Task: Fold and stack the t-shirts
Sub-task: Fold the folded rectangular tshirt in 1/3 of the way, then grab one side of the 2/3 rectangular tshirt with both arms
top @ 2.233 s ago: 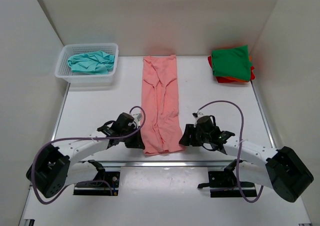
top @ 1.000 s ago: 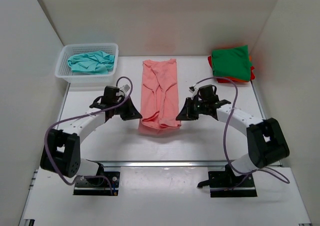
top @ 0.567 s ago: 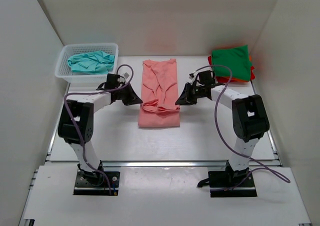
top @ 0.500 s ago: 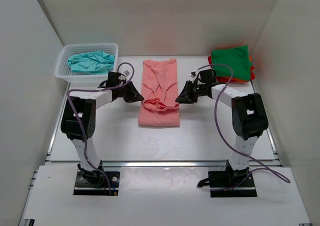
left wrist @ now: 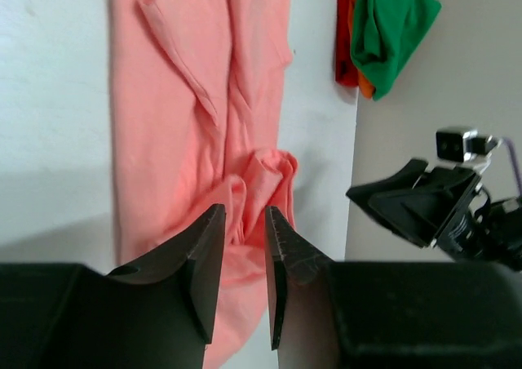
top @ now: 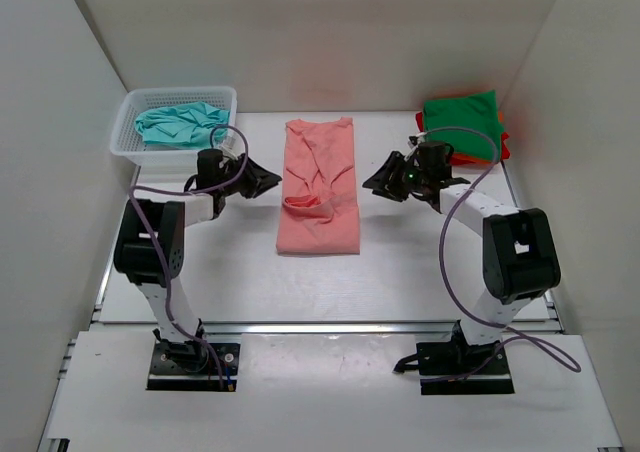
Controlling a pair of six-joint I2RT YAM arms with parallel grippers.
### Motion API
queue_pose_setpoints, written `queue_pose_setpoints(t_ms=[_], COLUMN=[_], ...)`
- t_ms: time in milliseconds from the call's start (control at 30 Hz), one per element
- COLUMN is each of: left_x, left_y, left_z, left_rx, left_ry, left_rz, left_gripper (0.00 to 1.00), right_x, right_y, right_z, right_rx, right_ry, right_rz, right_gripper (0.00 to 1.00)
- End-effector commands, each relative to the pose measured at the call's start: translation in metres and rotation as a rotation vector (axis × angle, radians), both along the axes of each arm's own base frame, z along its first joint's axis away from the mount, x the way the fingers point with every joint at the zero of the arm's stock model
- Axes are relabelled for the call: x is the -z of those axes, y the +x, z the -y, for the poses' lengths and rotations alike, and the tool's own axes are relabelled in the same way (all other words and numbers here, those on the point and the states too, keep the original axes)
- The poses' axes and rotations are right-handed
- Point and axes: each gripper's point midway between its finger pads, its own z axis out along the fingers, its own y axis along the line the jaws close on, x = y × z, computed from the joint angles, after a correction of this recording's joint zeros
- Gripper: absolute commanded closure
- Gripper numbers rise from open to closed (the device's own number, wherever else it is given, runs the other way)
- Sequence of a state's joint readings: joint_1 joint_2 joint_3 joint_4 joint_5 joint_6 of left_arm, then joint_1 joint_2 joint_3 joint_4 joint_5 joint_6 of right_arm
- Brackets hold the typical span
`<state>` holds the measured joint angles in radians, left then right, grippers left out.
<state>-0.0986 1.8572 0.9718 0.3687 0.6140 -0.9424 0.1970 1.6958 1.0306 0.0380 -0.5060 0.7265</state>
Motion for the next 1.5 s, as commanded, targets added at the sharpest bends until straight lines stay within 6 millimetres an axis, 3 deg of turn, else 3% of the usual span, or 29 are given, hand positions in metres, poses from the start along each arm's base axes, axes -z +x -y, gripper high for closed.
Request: queue_pose_setpoints(t_ms=[0, 33, 100, 133, 200, 233, 333, 400, 567, 900, 1033, 1067, 1100, 1133, 1167, 1333, 1367, 1400, 1467], left_x=[-0.024, -0.023, 0.004, 0.005, 0.032, 0.026, 0.038, 0.034, 0.047, 0.083, 0.086, 0.087, 0.086, 0.085, 0.075, -0.012, -0.018, -0.025, -0.025], left_y=[-0.039, -0.045, -0.081, -0.084, -0.113, -0.118, -0.141, -0.144, -0.151, -0.167, -0.169, -0.167, -0.164, -0.159, -0.155, -0.121, -0.120, -0.126, -0.135], left_z=[0.022, 0.021, 0.024, 0.020, 0.010, 0.009, -0.004, -0.010, -0.005, 0.010, 0.023, 0.026, 0.029, 0.029, 0.035, 0.040, 0.040, 0.043, 0.041], left_rx=[0.108, 0.115, 0.177, 0.164, 0.154, 0.149, 0.085, 0.034, 0.010, 0.064, 0.086, 0.093, 0.099, 0.106, 0.133, 0.108, 0.127, 0.157, 0.164], left_ry=[0.024, 0.070, 0.170, 0.212, 0.323, 0.334, 0.413, 0.460, 0.537, 0.560, 0.535, 0.544, 0.544, 0.550, 0.537, 0.556, 0.553, 0.546, 0.549], left_rz=[0.068, 0.087, 0.020, 0.029, -0.033, -0.012, -0.006, 0.030, 0.033, -0.117, -0.127, -0.128, -0.121, -0.125, -0.118, 0.037, 0.050, 0.050, 0.050], left_gripper=[0.62, 0.62, 0.62, 0.62, 0.61, 0.59, 0.57, 0.55, 0.51, 0.50, 0.47, 0.50, 0.71, 0.92, 1.00, 1.00, 1.00, 1.00, 1.00], right_x=[-0.003, 0.005, 0.018, 0.024, 0.037, 0.039, 0.060, 0.066, 0.075, 0.099, 0.103, 0.104, 0.106, 0.099, 0.094, 0.013, 0.015, 0.003, 0.004], right_y=[-0.014, -0.022, -0.049, -0.056, -0.080, -0.087, -0.115, -0.127, -0.136, -0.135, -0.134, -0.133, -0.137, -0.132, -0.130, -0.108, -0.112, -0.109, -0.117], right_z=[-0.009, -0.011, -0.015, -0.015, -0.015, -0.014, -0.013, -0.015, -0.026, -0.037, -0.043, -0.045, -0.047, -0.048, -0.051, -0.053, -0.048, -0.047, -0.044], right_rx=[-0.076, -0.089, -0.119, -0.120, -0.113, -0.104, -0.095, -0.097, -0.113, -0.143, -0.168, -0.177, -0.194, -0.211, -0.238, -0.256, -0.261, -0.255, -0.265], right_ry=[-0.078, -0.118, -0.169, -0.199, -0.216, -0.227, -0.256, -0.255, -0.226, -0.226, -0.216, -0.222, -0.212, -0.209, -0.221, -0.255, -0.254, -0.241, -0.240], right_rz=[0.069, 0.055, 0.034, 0.020, -0.010, -0.009, -0.047, -0.062, -0.073, -0.126, -0.134, -0.135, -0.156, -0.154, -0.154, 0.000, -0.029, -0.001, -0.013], right_gripper=[0.60, 0.60, 0.59, 0.58, 0.58, 0.57, 0.53, 0.52, 0.51, 0.52, 0.68, 0.80, 1.00, 1.00, 1.00, 1.00, 1.00, 1.00, 1.00])
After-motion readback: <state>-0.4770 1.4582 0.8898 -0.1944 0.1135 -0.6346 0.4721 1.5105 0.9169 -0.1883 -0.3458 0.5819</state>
